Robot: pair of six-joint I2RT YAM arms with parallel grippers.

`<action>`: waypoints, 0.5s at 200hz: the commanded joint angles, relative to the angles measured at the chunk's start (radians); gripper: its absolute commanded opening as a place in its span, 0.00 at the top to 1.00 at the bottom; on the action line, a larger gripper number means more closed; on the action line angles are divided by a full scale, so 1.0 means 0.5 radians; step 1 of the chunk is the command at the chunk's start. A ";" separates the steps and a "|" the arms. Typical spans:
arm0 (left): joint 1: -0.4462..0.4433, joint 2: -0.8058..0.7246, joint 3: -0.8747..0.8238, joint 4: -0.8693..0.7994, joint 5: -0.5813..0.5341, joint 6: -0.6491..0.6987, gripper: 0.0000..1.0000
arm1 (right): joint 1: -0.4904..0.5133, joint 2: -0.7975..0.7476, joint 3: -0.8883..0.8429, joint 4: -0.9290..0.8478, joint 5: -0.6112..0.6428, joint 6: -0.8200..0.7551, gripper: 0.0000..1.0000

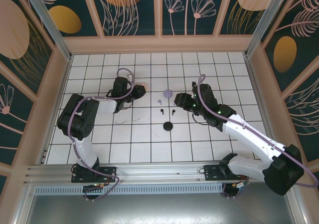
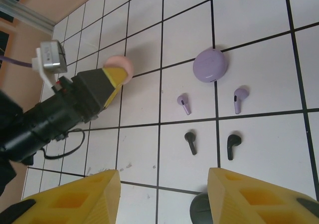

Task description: Insert the wireless bluetooth earbuds into the charging case

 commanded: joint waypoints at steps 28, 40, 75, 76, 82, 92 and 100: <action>0.094 0.220 0.321 -0.278 0.090 -0.043 1.00 | 0.016 -0.030 0.004 -0.057 0.026 -0.072 0.49; 0.111 0.280 0.381 -0.326 0.116 -0.028 1.00 | 0.015 -0.024 0.004 -0.049 0.018 -0.075 0.49; 0.159 0.409 0.535 -0.554 0.146 0.083 0.97 | 0.017 0.001 0.005 -0.033 0.024 -0.069 0.48; 0.160 0.410 0.535 -0.558 0.146 0.086 0.96 | 0.017 0.001 0.005 -0.033 0.024 -0.069 0.48; 0.171 0.411 0.538 -0.570 0.141 0.096 0.95 | 0.018 0.003 0.007 -0.032 0.026 -0.071 0.48; 0.188 0.417 0.538 -0.595 0.127 0.106 0.93 | 0.019 0.010 0.014 -0.035 0.026 -0.069 0.47; 0.206 0.422 0.532 -0.603 0.128 0.109 0.91 | 0.018 0.014 0.021 -0.038 0.029 -0.069 0.47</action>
